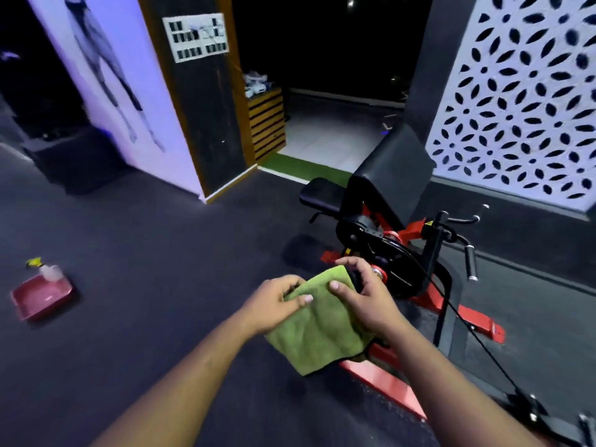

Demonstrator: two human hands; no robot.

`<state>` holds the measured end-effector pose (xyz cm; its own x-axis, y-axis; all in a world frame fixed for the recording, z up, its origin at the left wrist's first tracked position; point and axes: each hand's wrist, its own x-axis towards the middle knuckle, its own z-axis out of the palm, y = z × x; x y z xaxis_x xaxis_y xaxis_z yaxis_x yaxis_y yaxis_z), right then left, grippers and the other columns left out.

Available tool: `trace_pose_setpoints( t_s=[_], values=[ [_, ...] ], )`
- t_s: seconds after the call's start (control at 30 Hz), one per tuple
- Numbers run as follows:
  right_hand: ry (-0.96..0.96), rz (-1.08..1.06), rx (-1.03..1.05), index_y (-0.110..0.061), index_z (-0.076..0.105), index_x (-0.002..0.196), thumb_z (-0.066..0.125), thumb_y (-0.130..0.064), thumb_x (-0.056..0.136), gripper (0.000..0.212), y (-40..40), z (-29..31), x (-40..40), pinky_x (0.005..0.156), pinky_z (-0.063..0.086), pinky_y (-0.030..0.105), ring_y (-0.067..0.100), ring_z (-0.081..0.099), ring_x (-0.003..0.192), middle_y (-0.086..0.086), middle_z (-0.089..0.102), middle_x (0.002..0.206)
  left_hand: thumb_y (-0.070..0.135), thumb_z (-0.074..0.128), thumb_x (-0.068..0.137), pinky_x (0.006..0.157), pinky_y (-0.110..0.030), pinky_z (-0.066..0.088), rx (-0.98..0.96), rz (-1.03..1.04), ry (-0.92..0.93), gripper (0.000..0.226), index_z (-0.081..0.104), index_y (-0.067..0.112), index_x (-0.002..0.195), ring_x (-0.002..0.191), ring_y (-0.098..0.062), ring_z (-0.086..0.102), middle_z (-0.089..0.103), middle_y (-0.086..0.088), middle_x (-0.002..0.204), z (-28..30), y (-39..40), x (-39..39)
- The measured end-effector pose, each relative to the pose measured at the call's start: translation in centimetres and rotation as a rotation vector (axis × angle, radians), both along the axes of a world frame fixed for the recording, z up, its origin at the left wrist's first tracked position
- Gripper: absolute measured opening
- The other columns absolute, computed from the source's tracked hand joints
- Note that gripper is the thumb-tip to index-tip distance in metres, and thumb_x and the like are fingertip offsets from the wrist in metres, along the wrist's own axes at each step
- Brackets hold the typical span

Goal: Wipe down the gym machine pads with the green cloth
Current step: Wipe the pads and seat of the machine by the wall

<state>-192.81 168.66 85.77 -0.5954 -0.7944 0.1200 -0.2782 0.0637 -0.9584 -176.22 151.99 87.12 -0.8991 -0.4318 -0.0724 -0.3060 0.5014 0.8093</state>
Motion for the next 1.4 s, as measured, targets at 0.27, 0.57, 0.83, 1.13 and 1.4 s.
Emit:
trace_pose_setpoints(
  t_s=[0.27, 0.57, 0.83, 1.13, 1.4],
  values=[
    [-0.062, -0.251, -0.062, -0.026, 0.046, 0.141, 0.074, -0.041, 0.084, 0.065, -10.6, -5.5, -6.5, 0.097, 0.049, 0.021, 0.010, 0.062, 0.114, -0.002, 0.065, 0.123, 0.025, 0.065, 0.100, 0.079, -0.034, 0.057, 0.188, -0.080, 0.101, 0.010, 0.071, 0.020, 0.105, 0.088, -0.011, 0.071, 0.076, -0.001, 0.098, 1.4, -13.2, -12.6],
    [-0.241, -0.399, -0.133, -0.030, 0.026, 0.159, 0.061, -0.067, 0.089, 0.086, -24.8, -3.8, -18.8, 0.111, 0.036, 0.016, -0.011, 0.044, 0.134, -0.015, 0.043, 0.151, 0.029, 0.062, 0.100, 0.097, -0.040, 0.057, 0.308, -0.155, 0.186, 0.031, 0.064, 0.021, 0.129, 0.112, -0.021, 0.070, 0.075, 0.001, 0.118, 2.8, -23.5, -26.0],
    [-0.411, -0.590, -0.221, -0.016, 0.070, 0.117, 0.065, -0.051, 0.092, 0.043, -30.8, -3.2, -29.6, 0.092, 0.058, 0.041, 0.026, 0.072, 0.106, 0.006, 0.077, 0.111, 0.015, 0.058, 0.103, 0.101, -0.039, 0.053, 0.522, -0.335, 0.149, 0.032, 0.061, 0.024, 0.134, 0.118, -0.019, 0.067, 0.072, 0.001, 0.126, 0.2, -29.6, -39.9],
    [0.520, -1.125, 0.532, -0.021, 0.048, 0.088, 0.057, -0.067, 0.091, 0.047, -33.8, 0.5, -43.7, 0.080, 0.046, 0.047, 0.031, 0.058, 0.092, 0.002, 0.062, 0.090, 0.009, 0.068, 0.094, 0.090, -0.028, 0.056, 0.551, -0.460, 0.154, 0.031, 0.061, 0.024, 0.120, 0.099, -0.011, 0.068, 0.073, -0.005, 0.114, -2.8, -34.9, -55.4],
    [0.198, -1.005, 0.965, -0.043, 0.016, 0.159, 0.044, -0.072, 0.093, 0.078, -40.3, -3.9, -50.2, 0.111, 0.016, 0.080, 0.030, -0.001, 0.157, -0.003, 0.003, 0.171, 0.004, 0.055, 0.100, 0.106, -0.029, 0.047, 0.527, -0.425, -0.165, 0.043, 0.053, 0.011, 0.142, 0.121, -0.016, 0.059, 0.060, -0.006, 0.141, -9.1, -38.6, -64.6]
  ],
)
